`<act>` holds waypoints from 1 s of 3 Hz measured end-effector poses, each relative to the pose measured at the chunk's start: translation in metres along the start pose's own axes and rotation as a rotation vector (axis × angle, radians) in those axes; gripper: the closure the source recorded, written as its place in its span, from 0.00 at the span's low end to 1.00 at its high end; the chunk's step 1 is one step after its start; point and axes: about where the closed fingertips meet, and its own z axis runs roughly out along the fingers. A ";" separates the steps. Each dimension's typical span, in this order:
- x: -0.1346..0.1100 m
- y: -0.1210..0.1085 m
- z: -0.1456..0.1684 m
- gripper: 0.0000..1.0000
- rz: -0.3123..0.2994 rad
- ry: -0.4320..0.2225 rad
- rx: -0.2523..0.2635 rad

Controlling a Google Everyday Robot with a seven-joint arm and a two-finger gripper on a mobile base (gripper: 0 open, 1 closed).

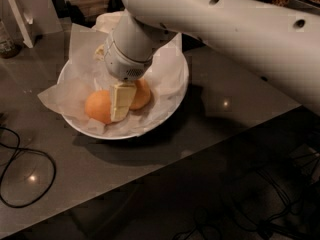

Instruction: Pick orange from white bowl

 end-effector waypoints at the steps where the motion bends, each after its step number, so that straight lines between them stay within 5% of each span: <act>1: 0.006 0.007 0.015 0.29 0.034 -0.034 -0.063; 2: 0.012 0.010 0.021 0.45 0.055 -0.036 -0.085; 3: 0.019 0.011 0.027 0.47 0.074 -0.026 -0.105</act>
Offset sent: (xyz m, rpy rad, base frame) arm 0.0056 -0.0068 -0.0359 -0.0020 0.1451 -0.0158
